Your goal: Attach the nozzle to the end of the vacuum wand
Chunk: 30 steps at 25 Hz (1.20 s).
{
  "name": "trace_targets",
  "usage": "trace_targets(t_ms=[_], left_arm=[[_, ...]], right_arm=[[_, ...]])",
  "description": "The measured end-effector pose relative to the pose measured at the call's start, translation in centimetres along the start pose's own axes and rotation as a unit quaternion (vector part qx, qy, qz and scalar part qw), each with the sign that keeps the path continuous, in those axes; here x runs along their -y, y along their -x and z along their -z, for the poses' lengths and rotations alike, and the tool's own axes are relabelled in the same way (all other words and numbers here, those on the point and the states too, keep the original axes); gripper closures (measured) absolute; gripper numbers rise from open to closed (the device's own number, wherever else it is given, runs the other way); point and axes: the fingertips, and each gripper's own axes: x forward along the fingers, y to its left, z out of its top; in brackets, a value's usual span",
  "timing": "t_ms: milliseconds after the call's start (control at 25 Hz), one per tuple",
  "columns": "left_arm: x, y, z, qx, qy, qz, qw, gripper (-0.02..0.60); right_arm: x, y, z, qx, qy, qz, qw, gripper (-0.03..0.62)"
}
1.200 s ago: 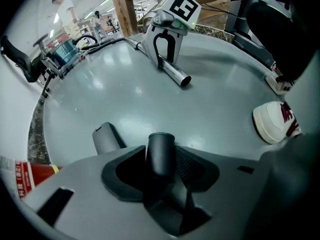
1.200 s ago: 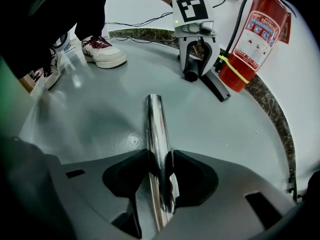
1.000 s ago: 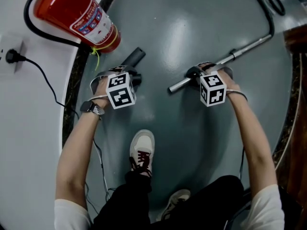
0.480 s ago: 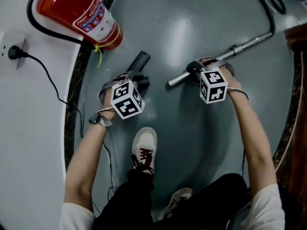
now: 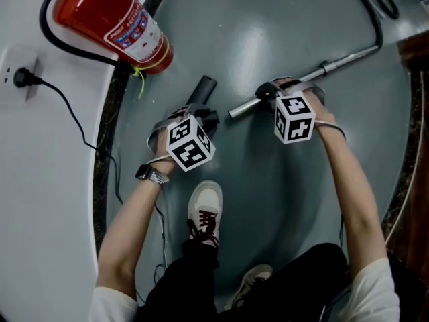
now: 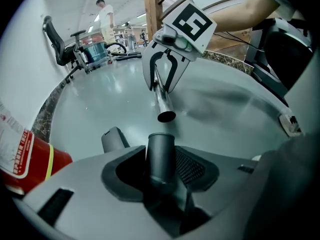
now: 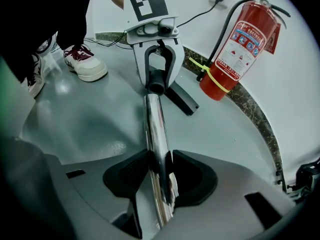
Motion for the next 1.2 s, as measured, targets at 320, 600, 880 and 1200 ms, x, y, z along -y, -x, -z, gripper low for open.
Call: trace_targets(t_ms=[320, 600, 880, 1200], left_arm=[[0.0, -0.4, -1.5, 0.011, 0.047, 0.013, 0.9988, 0.400], [0.1, -0.4, -1.7, 0.012, 0.055, 0.015, 0.9983, 0.400], [-0.2, -0.7, -1.7, 0.007, 0.064, 0.014, 0.9978, 0.400], [-0.4, -0.6, -1.8, 0.008, 0.083, 0.023, 0.9963, 0.400]], right_arm=[[0.7, -0.3, -0.9, 0.009, -0.011, 0.007, 1.000, 0.431], [1.3, -0.6, -1.4, 0.014, -0.018, 0.010, 1.000, 0.430], [1.7, -0.7, -1.4, 0.015, -0.021, 0.011, 1.000, 0.430], [1.5, -0.7, -1.3, 0.017, -0.025, 0.011, 0.999, 0.430]])
